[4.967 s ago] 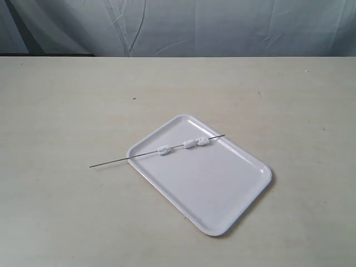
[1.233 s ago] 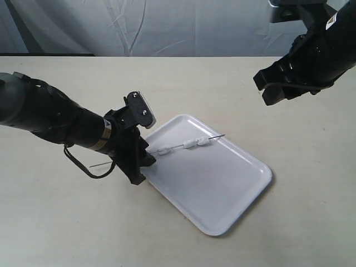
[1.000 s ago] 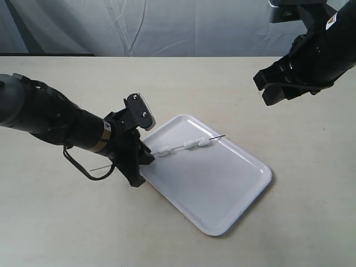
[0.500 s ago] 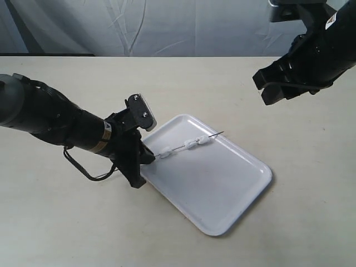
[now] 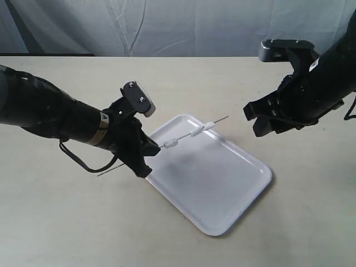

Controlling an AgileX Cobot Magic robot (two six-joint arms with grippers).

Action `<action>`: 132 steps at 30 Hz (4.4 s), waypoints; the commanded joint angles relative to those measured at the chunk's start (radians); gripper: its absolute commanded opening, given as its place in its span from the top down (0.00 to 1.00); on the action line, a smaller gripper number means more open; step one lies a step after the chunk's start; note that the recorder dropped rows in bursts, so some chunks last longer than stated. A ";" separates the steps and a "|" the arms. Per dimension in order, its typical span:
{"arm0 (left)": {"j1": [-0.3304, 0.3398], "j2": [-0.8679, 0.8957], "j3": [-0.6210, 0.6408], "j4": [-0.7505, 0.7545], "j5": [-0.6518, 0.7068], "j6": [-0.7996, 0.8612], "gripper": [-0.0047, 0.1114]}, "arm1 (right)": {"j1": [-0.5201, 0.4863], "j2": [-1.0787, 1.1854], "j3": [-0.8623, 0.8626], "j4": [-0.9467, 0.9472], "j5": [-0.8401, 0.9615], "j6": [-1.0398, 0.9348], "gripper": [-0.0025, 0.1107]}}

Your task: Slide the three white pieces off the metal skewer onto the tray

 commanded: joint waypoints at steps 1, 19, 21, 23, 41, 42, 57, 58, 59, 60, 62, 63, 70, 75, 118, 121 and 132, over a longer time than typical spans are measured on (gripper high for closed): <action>-0.005 -0.080 0.023 -0.006 -0.014 -0.092 0.96 | 0.000 0.008 0.052 0.193 -0.155 -0.048 0.61; -0.005 -0.218 0.212 -0.006 0.026 -0.155 0.96 | 0.000 0.180 0.131 1.065 -0.141 -0.529 0.61; -0.005 -0.232 0.224 -0.006 0.045 -0.162 0.96 | 0.002 0.204 0.131 1.112 -0.128 -0.557 0.61; -0.005 -0.240 0.232 -0.006 0.052 -0.163 0.96 | 0.014 0.227 0.131 1.179 -0.117 -0.596 0.63; -0.005 -0.240 0.232 -0.006 0.040 -0.212 0.96 | 0.072 0.345 0.131 1.417 -0.105 -0.722 0.64; -0.005 -0.240 0.232 -0.006 0.040 -0.212 0.96 | 0.072 0.347 0.131 1.417 -0.107 -0.722 0.64; -0.005 -0.261 0.232 -0.006 0.004 -0.209 0.96 | 0.070 0.355 0.129 1.417 -0.167 -0.754 0.64; -0.005 -0.263 0.232 -0.006 -0.003 -0.209 0.96 | 0.070 0.355 0.129 1.417 -0.167 -0.754 0.64; -0.005 -0.265 0.232 -0.006 -0.010 -0.209 0.96 | 0.070 0.355 0.129 1.417 -0.167 -0.754 0.64; -0.005 -0.265 0.232 -0.006 -0.017 -0.209 0.96 | 0.070 0.355 0.129 1.417 -0.167 -0.754 0.64; -0.005 -0.265 0.232 -0.006 -0.021 -0.209 0.96 | 0.070 0.355 0.129 1.417 -0.167 -0.754 0.64; -0.005 -0.265 0.232 -0.006 -0.024 -0.209 0.96 | 0.070 0.355 0.129 1.417 -0.167 -0.754 0.64; -0.005 -0.265 0.232 -0.006 -0.033 -0.209 0.96 | 0.070 0.355 0.129 1.417 -0.171 -0.754 0.64; -0.005 -0.265 0.251 -0.006 -0.029 -0.209 0.96 | 0.070 0.355 0.129 1.417 -0.189 -0.758 0.66; -0.005 -0.274 0.369 -0.006 0.054 -0.246 0.96 | 0.070 0.355 0.127 1.417 -0.372 -0.762 0.82; -0.005 -0.274 0.369 -0.006 0.072 -0.251 0.96 | 0.070 0.355 0.118 1.417 -0.383 -0.764 0.82; -0.005 -0.274 0.308 -0.006 0.120 -0.256 0.96 | 0.164 0.355 0.107 1.417 -0.376 -0.766 0.82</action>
